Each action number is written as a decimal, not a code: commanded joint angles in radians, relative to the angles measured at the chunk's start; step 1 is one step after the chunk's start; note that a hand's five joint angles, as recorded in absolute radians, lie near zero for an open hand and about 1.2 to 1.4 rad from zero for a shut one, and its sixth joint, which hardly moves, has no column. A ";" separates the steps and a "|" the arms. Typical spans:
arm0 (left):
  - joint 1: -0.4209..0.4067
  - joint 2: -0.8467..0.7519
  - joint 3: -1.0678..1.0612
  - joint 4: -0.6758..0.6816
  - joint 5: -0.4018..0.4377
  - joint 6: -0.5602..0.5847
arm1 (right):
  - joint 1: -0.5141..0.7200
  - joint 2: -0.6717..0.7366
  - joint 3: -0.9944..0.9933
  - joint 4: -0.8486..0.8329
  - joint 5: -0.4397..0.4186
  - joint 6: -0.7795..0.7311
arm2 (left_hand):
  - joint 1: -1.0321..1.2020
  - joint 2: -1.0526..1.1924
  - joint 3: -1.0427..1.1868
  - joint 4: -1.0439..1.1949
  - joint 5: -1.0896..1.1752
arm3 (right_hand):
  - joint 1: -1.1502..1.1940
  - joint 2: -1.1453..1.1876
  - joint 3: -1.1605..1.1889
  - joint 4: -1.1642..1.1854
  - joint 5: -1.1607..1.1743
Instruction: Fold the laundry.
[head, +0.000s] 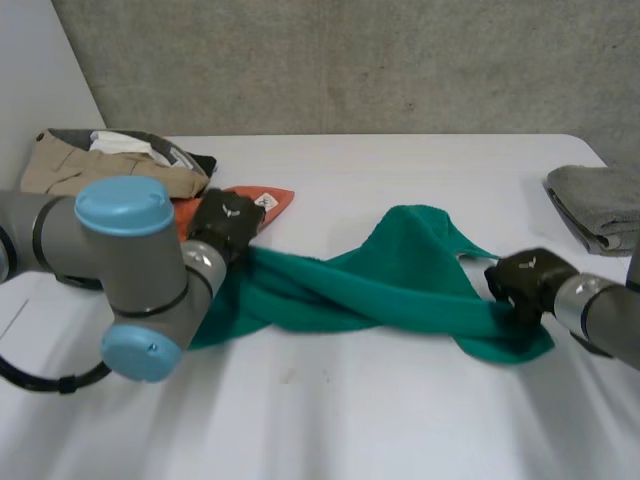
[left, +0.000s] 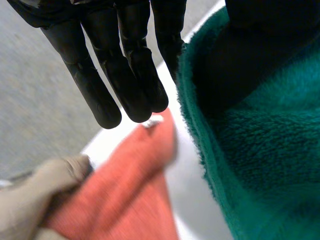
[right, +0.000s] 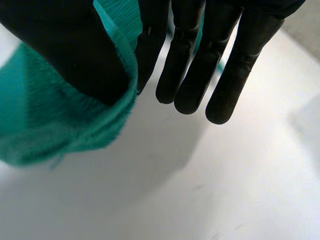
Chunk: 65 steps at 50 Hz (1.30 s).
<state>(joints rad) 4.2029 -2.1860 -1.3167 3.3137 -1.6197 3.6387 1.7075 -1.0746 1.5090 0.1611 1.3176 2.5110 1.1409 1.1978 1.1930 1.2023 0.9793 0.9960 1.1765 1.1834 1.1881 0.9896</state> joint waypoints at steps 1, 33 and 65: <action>0.002 -0.011 0.287 0.085 0.006 0.009 | 0.035 -0.001 -0.346 -0.014 0.038 0.023 | 0.255 0.198 0.203 0.194 0.242 | 0.400 0.220 0.213 0.208 0.232; -0.066 0.258 -0.404 0.337 -0.006 0.063 | 0.037 -0.133 0.102 -0.252 -0.077 0.034 | 0.255 0.198 0.203 0.194 0.242 | 0.400 0.220 0.213 0.208 0.232; -0.133 0.350 -0.158 0.118 -0.023 0.135 | 0.144 -0.292 0.235 -0.144 -0.034 0.554 | 0.255 0.198 0.203 0.194 0.242 | -0.797 -0.977 -0.984 -0.989 -0.965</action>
<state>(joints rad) 4.0789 -1.8415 -1.5691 3.4800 -1.6415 3.7936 1.7600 -1.3620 1.7281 0.0077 1.2861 2.9278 1.1409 1.1992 1.1938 1.2032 0.9794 0.2160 0.2453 0.2308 0.2536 0.0717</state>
